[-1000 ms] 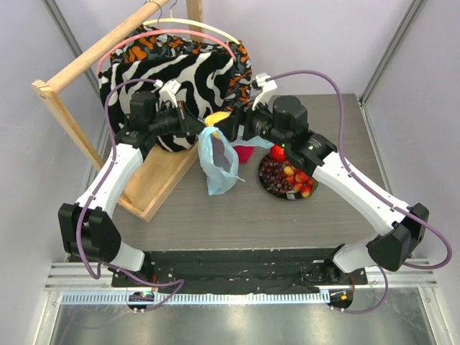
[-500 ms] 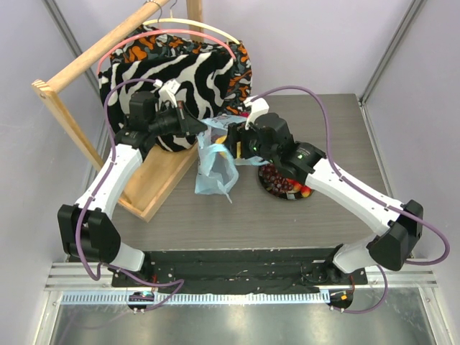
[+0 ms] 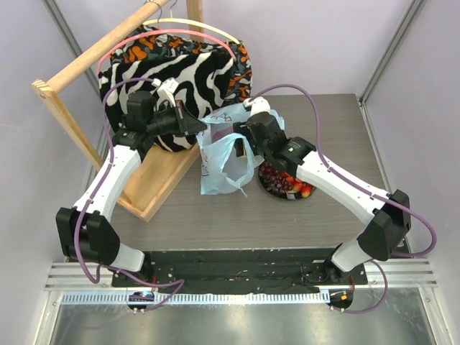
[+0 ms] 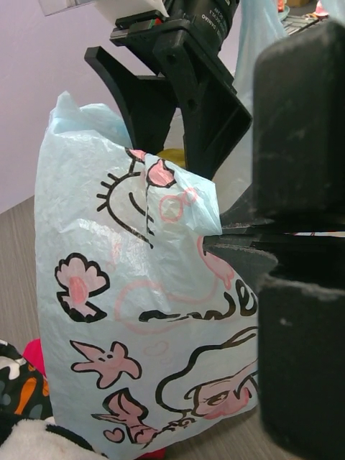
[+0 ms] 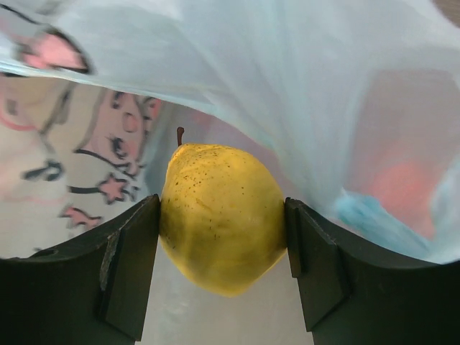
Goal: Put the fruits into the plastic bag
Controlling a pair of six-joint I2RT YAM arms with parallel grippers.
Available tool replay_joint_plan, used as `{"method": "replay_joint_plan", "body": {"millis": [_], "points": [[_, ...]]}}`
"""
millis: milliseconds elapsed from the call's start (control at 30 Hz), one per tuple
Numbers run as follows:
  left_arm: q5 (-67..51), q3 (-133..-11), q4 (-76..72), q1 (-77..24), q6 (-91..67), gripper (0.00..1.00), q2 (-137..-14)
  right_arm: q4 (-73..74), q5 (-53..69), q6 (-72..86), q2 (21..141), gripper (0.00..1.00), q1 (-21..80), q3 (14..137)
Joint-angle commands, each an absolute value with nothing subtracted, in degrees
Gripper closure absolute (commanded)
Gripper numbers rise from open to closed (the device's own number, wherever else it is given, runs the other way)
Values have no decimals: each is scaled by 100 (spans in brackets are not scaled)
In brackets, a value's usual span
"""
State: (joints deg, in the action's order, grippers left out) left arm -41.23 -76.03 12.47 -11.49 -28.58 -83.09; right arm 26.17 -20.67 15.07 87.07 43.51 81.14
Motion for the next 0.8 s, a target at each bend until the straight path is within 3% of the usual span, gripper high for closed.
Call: {"method": "replay_joint_plan", "body": {"millis": [0,467,767], "points": [[-4403,-7567,888,-1107,-3006,100,-8218,1934,-944,1721,8903,99,4395,8368],[-4509,-7488,703,-1107,-3173,100,-8244,2074,-1028,1872,10423,99,4272,8209],[-4368,-7515,817,-1090,-3076,100,-8200,2109,-941,1987,10784,98,4078,8130]]}}
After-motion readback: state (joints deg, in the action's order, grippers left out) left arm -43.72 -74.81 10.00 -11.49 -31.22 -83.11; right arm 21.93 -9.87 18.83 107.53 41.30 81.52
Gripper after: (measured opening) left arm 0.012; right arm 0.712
